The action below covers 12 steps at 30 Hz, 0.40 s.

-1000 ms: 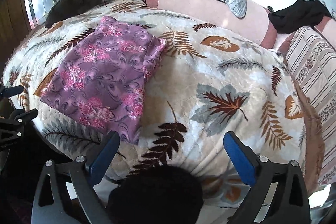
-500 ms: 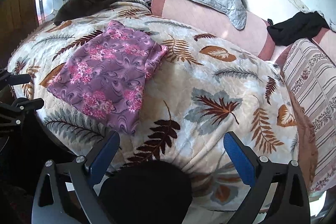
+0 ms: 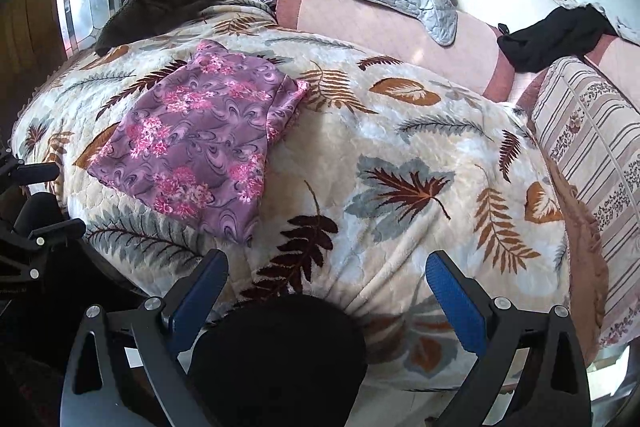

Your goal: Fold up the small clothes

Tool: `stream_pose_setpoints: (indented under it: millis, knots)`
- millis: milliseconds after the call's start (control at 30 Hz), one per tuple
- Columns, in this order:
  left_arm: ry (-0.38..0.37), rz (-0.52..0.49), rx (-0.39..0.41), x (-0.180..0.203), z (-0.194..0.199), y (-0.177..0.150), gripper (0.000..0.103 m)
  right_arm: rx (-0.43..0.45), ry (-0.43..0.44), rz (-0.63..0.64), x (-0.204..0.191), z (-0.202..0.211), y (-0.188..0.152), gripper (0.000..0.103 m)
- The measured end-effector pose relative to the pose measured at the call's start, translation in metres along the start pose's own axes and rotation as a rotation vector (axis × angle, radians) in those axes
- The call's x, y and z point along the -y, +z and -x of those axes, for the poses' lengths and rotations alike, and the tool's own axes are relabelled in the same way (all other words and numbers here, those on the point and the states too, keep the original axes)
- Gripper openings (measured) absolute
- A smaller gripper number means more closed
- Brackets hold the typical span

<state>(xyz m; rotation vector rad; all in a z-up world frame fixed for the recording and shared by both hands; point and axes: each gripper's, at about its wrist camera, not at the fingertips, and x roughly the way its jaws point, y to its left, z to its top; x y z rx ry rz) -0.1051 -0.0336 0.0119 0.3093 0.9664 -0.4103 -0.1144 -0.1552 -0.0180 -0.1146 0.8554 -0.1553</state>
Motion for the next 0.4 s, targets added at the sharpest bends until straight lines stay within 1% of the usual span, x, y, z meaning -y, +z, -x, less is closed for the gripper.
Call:
stream_pose_setpoints:
  millis: [200,400]
  knots:
    - [0.000,0.005,-0.004,0.002,0.001,-0.004,0.075,-0.018,0.018,-0.034,0.006,-0.001,-0.005,0.100]
    - [0.008,0.022,-0.020,-0.001,-0.001,-0.009,0.075,-0.035,-0.012,-0.035,0.007,-0.002,-0.012,0.100]
